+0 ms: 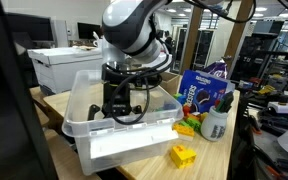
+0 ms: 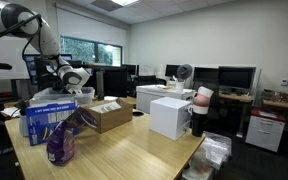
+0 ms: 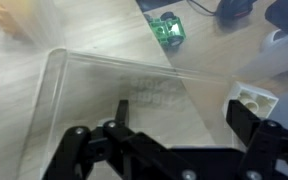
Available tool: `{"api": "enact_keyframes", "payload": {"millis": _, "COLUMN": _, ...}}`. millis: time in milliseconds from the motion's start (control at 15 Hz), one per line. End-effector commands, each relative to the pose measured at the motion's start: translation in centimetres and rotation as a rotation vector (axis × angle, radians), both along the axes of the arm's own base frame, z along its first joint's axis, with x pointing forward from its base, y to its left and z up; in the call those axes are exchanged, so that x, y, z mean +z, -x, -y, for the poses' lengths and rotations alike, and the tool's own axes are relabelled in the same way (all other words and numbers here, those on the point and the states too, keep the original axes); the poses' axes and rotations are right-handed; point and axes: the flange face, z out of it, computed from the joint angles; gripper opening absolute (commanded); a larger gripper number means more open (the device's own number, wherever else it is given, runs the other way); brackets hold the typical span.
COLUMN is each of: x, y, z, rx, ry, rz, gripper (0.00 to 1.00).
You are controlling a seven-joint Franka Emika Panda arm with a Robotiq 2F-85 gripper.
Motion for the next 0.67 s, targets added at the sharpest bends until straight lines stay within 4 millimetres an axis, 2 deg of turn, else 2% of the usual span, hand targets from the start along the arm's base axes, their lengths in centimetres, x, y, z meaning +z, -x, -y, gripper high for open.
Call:
{"api": "enact_keyframes", "payload": {"millis": 0, "x": 0.9, "y": 0.5, "z": 0.9, "rx": 0.0, "ry": 0.074, "rz": 0.037, "gripper": 1.0}}
{"api": "enact_keyframes", "payload": {"millis": 600, "x": 2.3, "y": -0.6, "z": 2.6, "rx": 0.003, "ry": 0.167, "rz": 0.092, "gripper": 1.0}}
